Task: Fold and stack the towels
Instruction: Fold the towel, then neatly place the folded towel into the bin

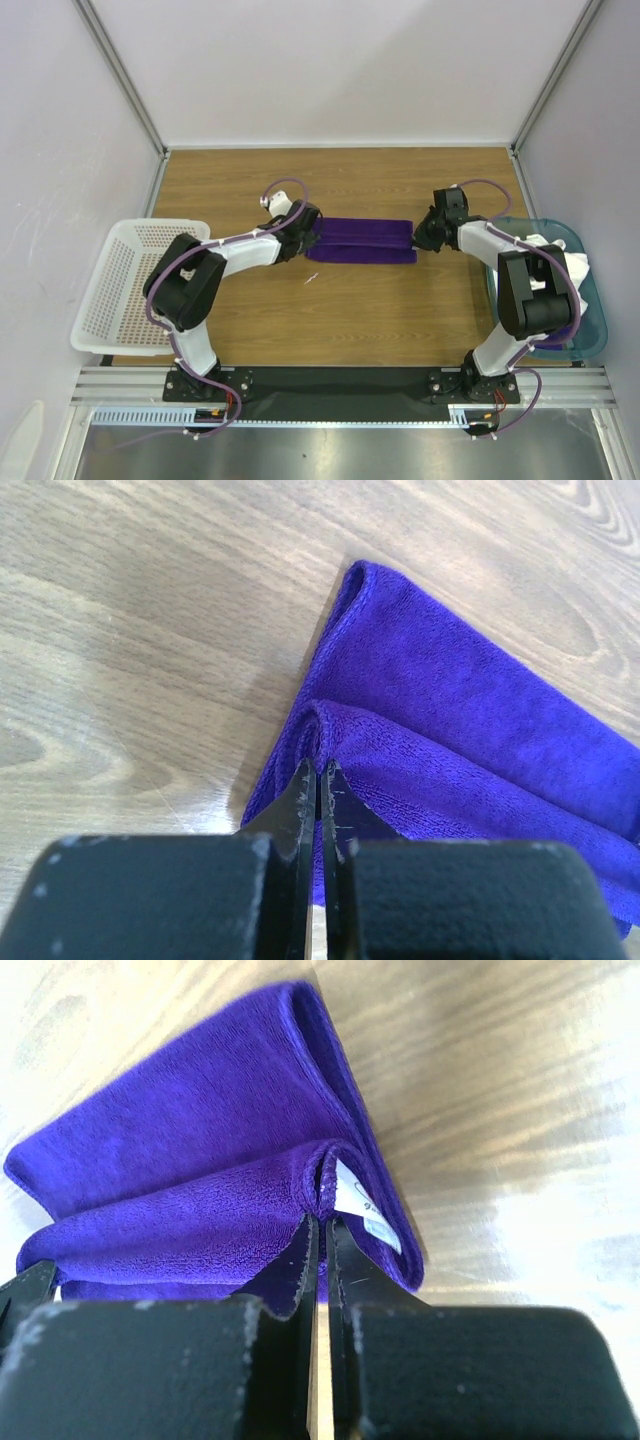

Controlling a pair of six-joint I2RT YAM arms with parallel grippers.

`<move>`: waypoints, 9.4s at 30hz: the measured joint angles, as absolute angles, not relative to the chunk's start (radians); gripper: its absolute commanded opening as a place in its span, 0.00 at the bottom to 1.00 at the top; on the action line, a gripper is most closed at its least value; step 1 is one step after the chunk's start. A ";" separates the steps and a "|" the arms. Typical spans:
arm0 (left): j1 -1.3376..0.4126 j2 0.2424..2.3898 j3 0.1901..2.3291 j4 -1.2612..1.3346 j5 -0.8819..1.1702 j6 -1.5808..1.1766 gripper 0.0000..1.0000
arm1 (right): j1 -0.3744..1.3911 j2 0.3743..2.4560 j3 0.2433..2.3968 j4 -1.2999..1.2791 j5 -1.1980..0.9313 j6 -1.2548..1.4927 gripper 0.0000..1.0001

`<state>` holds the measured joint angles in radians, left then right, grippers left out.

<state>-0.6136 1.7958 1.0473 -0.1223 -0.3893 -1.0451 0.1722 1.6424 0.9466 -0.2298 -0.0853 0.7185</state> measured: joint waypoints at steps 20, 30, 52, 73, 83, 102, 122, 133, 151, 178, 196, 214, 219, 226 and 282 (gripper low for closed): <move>-0.600 1.876 1.139 -0.125 -0.407 -1.026 0.12 | 0.152 1.771 1.089 -0.241 -0.077 0.681 0.40; -0.545 1.905 1.249 -0.125 -0.417 -1.021 0.40 | 0.127 1.805 1.145 -0.159 -0.114 0.733 0.52; -0.494 1.596 1.008 0.177 -0.191 -0.673 0.76 | 0.107 1.734 1.186 -0.107 -0.200 0.669 0.63; -0.508 1.948 1.019 0.341 0.100 -0.652 0.56 | 0.184 1.926 1.175 -0.054 -0.192 0.564 0.53; -0.484 1.978 1.095 0.319 0.079 -0.568 0.61 | 0.176 1.935 1.175 -0.027 -0.179 0.563 0.55; -0.486 1.732 1.013 0.076 -0.053 -0.493 0.74 | 0.156 1.650 1.168 -0.224 -0.132 0.448 0.85; -0.492 1.894 1.045 0.127 -0.057 -0.596 0.54 | 0.095 1.423 1.041 -0.341 -0.049 0.444 0.86; -0.505 1.931 1.079 0.114 -0.075 -0.613 0.07 | 0.086 1.413 0.989 -0.336 -0.052 0.458 0.86; -0.506 1.860 1.102 -0.060 -0.226 -0.572 0.00 | 0.191 1.482 0.875 -0.183 -0.159 0.576 0.86; -0.202 1.859 1.148 -0.090 -0.196 -0.514 0.00 | 0.446 2.266 1.526 0.219 -0.143 0.932 0.81; 0.133 1.828 1.147 -0.054 -0.199 -0.632 0.00 | 0.570 2.748 2.383 0.005 -0.162 0.825 1.00; 0.159 1.788 1.282 -0.146 -0.287 -0.628 0.00 | 0.410 2.096 1.708 -0.099 -0.179 0.657 1.00; 0.160 1.676 1.282 -0.218 -0.349 -0.628 0.00 | 0.451 2.098 1.583 -0.121 -0.225 0.653 1.00; 0.171 1.507 1.270 -0.292 -0.425 -0.632 0.00 | 0.471 2.098 1.552 -0.113 -0.283 0.653 1.00; 0.271 0.789 0.617 -1.051 -0.836 -1.219 0.00 | 0.428 2.028 1.395 -0.100 -0.350 0.619 1.00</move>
